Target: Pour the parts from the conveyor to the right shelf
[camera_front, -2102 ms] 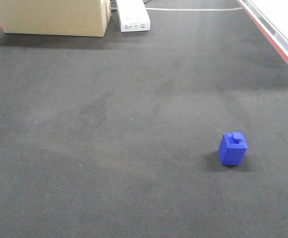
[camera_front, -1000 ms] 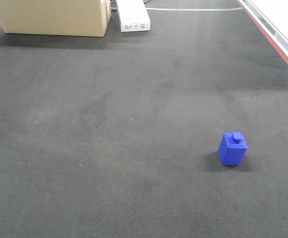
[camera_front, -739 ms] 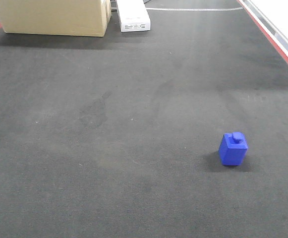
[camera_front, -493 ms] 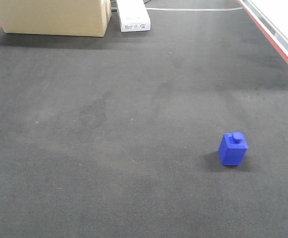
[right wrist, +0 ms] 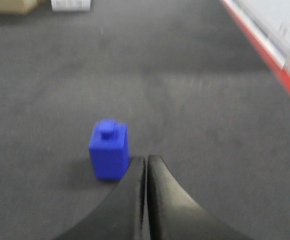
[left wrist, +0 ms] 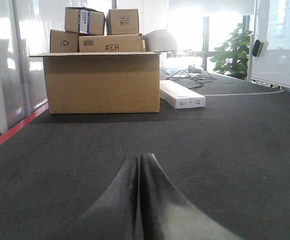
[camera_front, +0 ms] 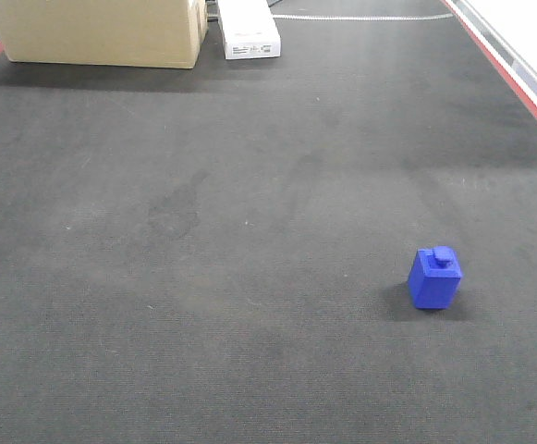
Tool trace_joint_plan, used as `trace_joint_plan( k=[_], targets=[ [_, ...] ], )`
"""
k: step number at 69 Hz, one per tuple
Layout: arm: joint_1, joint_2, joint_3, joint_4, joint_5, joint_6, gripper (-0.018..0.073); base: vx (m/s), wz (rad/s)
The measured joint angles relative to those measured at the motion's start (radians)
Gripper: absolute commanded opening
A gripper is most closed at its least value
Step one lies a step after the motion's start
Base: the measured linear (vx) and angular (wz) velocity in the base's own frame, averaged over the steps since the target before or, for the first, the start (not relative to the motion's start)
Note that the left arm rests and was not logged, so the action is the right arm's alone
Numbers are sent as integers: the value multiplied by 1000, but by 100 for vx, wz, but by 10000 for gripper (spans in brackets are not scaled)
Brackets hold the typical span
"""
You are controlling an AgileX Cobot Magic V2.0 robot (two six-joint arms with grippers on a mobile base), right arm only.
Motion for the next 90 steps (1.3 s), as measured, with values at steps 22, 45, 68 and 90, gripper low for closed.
trace_joint_plan(
  k=[22,45,68,90],
  targets=[
    [0,56,-2,55,27,1,-9,0,0],
    [0,56,-8,65,74,1,134,0,0],
    [0,58,-37,66,128,1,468,0,0],
    [91,137,-90,65,174,1,497,0,0]
  ],
)
